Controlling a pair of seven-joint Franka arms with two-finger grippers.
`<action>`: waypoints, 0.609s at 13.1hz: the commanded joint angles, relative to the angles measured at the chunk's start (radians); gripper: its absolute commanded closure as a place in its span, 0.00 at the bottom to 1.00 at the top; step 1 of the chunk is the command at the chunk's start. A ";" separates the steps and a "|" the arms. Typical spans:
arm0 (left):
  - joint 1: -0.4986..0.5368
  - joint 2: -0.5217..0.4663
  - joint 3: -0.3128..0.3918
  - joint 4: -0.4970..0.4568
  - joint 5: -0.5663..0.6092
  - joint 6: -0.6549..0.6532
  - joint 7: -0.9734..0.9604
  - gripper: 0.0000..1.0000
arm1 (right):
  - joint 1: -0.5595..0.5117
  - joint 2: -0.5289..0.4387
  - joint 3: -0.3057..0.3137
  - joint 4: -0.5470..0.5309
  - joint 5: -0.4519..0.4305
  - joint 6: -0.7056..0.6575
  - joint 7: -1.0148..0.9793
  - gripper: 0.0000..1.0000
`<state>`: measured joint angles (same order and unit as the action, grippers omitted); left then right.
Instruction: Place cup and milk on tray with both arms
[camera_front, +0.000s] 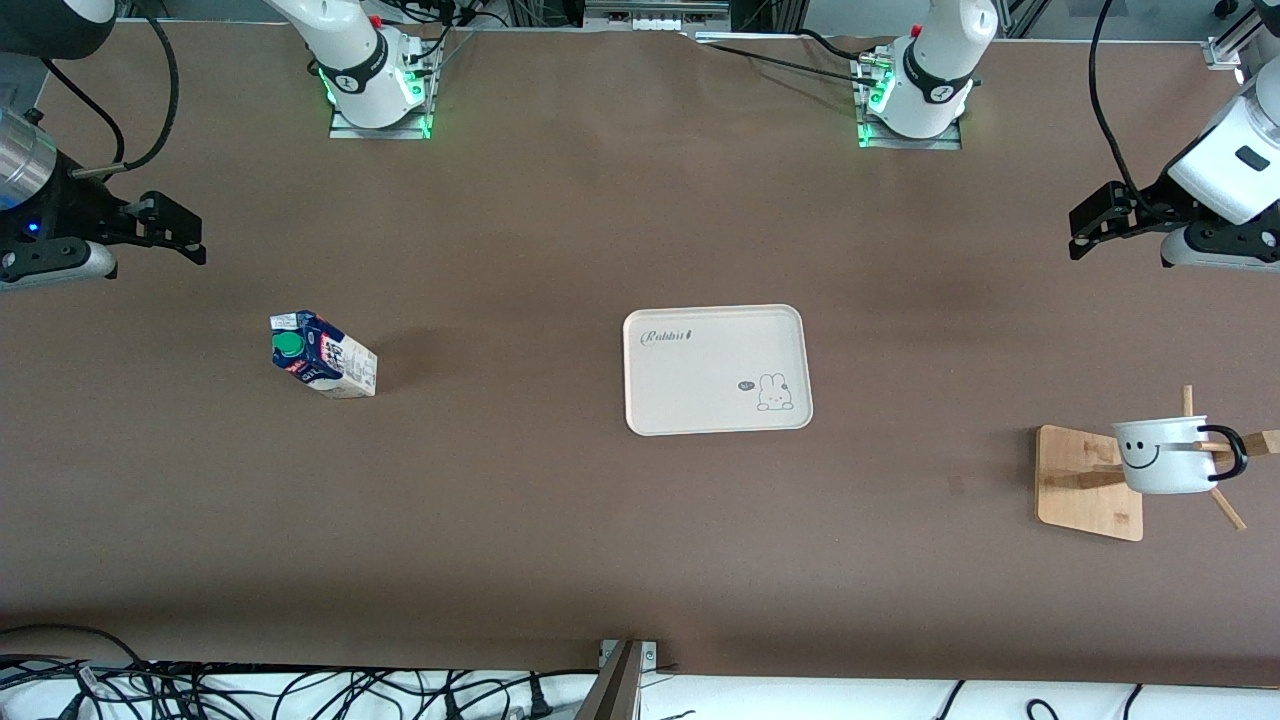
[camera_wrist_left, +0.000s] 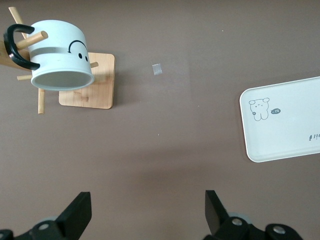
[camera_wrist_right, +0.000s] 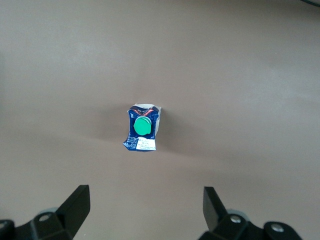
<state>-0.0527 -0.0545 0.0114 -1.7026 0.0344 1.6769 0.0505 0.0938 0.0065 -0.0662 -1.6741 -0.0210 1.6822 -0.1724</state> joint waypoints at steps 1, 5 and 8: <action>0.007 0.012 -0.005 0.031 -0.005 -0.023 0.005 0.00 | -0.011 0.004 0.009 0.014 0.001 -0.029 0.001 0.00; 0.007 0.012 -0.007 0.031 -0.004 -0.023 0.005 0.00 | -0.011 0.006 0.009 0.019 0.001 -0.029 -0.006 0.00; 0.007 0.012 -0.007 0.031 -0.005 -0.023 0.003 0.00 | -0.009 0.027 0.009 0.020 -0.004 -0.021 -0.013 0.00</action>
<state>-0.0527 -0.0545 0.0113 -1.7026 0.0344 1.6766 0.0505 0.0938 0.0157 -0.0662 -1.6741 -0.0210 1.6702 -0.1732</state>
